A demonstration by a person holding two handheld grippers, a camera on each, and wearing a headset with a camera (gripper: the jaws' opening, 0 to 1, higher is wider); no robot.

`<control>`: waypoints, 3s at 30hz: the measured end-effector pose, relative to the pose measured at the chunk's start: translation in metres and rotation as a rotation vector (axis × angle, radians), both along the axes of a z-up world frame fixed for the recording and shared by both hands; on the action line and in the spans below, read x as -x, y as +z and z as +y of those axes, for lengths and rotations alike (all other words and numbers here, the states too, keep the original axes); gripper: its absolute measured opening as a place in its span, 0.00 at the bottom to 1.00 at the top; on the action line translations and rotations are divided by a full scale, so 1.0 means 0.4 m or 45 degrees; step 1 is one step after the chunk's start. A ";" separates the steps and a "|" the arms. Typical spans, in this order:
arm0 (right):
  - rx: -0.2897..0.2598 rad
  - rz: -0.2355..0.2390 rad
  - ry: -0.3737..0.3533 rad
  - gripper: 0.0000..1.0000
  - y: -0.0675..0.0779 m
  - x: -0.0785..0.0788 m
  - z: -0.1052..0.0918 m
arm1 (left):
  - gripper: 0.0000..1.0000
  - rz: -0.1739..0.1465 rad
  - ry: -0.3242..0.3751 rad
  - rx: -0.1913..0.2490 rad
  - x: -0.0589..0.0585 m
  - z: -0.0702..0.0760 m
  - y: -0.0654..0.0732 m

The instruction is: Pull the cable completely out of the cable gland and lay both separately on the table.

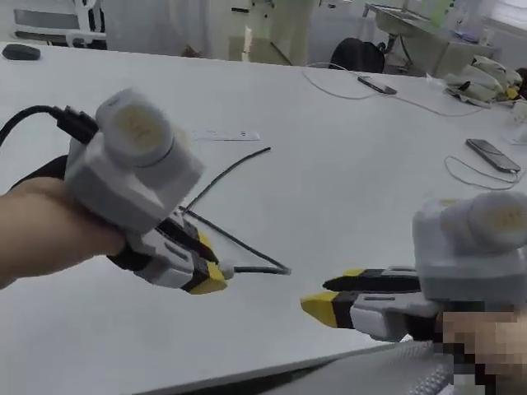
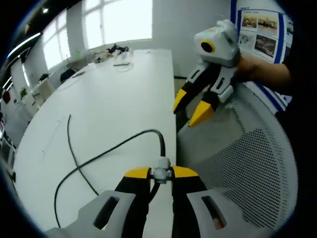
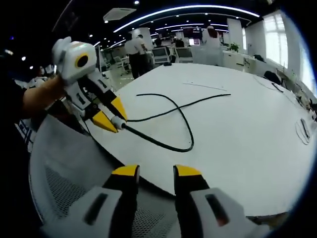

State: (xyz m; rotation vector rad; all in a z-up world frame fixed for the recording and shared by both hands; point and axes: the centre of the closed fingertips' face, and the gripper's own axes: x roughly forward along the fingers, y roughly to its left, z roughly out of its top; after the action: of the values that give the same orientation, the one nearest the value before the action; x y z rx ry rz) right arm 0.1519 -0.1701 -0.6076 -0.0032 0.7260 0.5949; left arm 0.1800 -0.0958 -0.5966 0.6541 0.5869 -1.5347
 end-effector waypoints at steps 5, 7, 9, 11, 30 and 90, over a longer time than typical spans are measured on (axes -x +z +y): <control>-0.085 0.029 0.374 0.34 0.061 0.010 0.107 | 0.16 -0.103 -0.031 0.056 0.034 0.014 0.068; -0.085 0.022 0.471 0.35 0.074 0.012 0.142 | 0.16 -0.146 -0.063 0.056 0.052 0.022 0.084; -0.146 0.031 0.560 0.36 0.087 0.019 0.189 | 0.16 -0.186 -0.092 0.047 0.072 0.029 0.092; -0.240 0.082 0.636 0.36 0.095 0.039 0.228 | 0.16 -0.230 -0.127 0.035 0.086 0.034 0.092; -0.389 0.255 0.830 0.10 0.025 0.073 0.268 | 0.18 -0.325 -0.280 -0.031 0.114 0.062 0.014; 0.458 -0.115 0.845 0.17 -0.018 0.018 0.278 | 0.16 -0.115 -0.136 -0.102 0.073 0.071 -0.034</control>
State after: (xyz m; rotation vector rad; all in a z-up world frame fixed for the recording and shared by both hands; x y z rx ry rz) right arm 0.1448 -0.0588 -0.6147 -0.6200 0.7329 1.0782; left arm 0.1506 -0.0675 -0.6102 0.8231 0.5542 -1.5782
